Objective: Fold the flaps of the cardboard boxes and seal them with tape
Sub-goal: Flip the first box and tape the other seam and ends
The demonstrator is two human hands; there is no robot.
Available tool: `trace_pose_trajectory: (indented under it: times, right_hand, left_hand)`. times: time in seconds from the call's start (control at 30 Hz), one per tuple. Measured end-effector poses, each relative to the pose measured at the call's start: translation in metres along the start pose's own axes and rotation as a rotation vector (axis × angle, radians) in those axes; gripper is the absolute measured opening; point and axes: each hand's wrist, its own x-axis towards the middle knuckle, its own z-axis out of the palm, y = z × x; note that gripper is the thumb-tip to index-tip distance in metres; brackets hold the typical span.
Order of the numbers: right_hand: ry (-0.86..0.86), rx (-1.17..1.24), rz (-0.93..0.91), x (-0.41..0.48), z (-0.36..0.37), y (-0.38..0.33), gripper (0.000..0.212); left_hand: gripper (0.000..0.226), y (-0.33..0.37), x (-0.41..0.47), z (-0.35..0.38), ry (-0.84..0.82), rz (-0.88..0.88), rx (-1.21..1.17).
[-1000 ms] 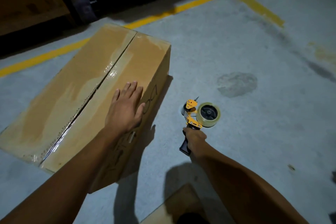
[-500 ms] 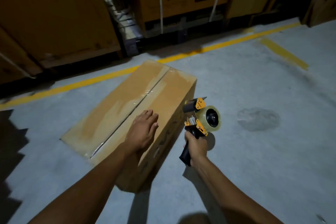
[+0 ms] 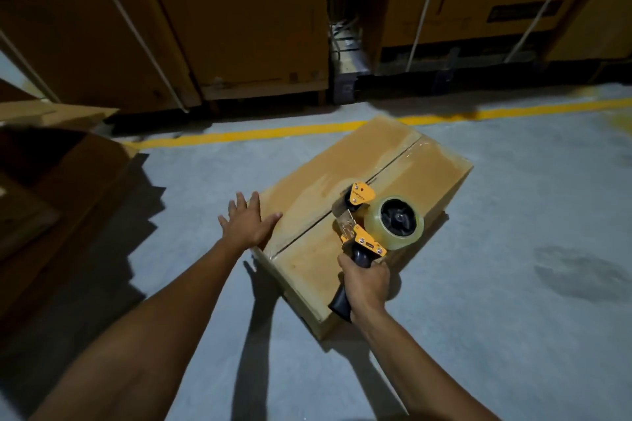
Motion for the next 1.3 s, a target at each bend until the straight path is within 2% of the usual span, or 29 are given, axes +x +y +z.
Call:
trace_pose_trajectory:
  times: [0.17,0.27,0.37,0.4,0.47,0.53,0.57,0.63,0.67,0.77,0.9,1.0,1.1,1.3]
  right_hand:
    - [-0.022,-0.215,-0.031,0.005,-0.006,-0.002,0.044]
    - [-0.024,-0.331,-0.026,0.008,-0.019,-0.011,0.057]
    - [0.000,-0.600,-0.067,0.009,-0.037,-0.016,0.056]
    - [0.011,-0.671,-0.103,0.007,-0.043,-0.017,0.053]
    - [0.041,-0.752,-0.197,0.000,-0.053,-0.018,0.048]
    - [0.073,-0.781,-0.317,-0.011,-0.059,-0.017,0.043]
    - [0.070,-0.785,-0.384,-0.017,-0.060,-0.018,0.039]
    - [0.036,-0.781,-0.509,-0.032,-0.063,-0.022,0.030]
    - [0.018,-0.778,-0.563,-0.041,-0.063,-0.025,0.027]
    - [-0.009,-0.805,-0.687,-0.066,-0.066,-0.031,0.026]
    - [-0.001,-0.817,-0.781,-0.098,-0.074,-0.034,0.029]
    - [-0.027,-0.805,-0.786,-0.121,-0.081,-0.039,0.029]
    - [-0.081,-0.783,-0.814,-0.140,-0.087,-0.040,0.027]
    - [-0.106,-0.826,-0.860,-0.160,-0.094,-0.040,0.022]
  left_hand:
    - [0.087,0.007,-0.016,0.001,-0.001,-0.025,0.004]
    - [0.089,0.010,-0.035,0.009,-0.050,-0.036,0.010]
    - [0.090,0.015,-0.058,0.014,-0.112,-0.031,0.005]
    - [0.088,0.017,-0.066,0.015,-0.102,-0.025,0.017]
    - [0.075,0.023,-0.081,0.016,0.062,0.012,0.046]
    - [0.053,0.033,-0.096,0.010,0.274,0.065,-0.174]
    - [0.045,0.040,-0.103,0.004,0.287,0.062,-0.448]
    - [0.036,0.056,-0.121,-0.013,0.141,-0.046,-1.054]
    - [0.035,0.062,-0.131,-0.020,0.059,-0.108,-1.272]
    - [0.033,0.063,-0.155,-0.033,-0.092,-0.229,-1.623]
    - [0.025,0.040,-0.193,-0.044,-0.235,-0.292,-2.000]
    - [0.018,0.032,-0.219,-0.050,-0.268,-0.314,-2.126]
    - [0.010,0.030,-0.237,-0.057,-0.310,-0.361,-2.104]
    - [0.026,0.019,-0.258,-0.063,-0.334,-0.391,-1.914]
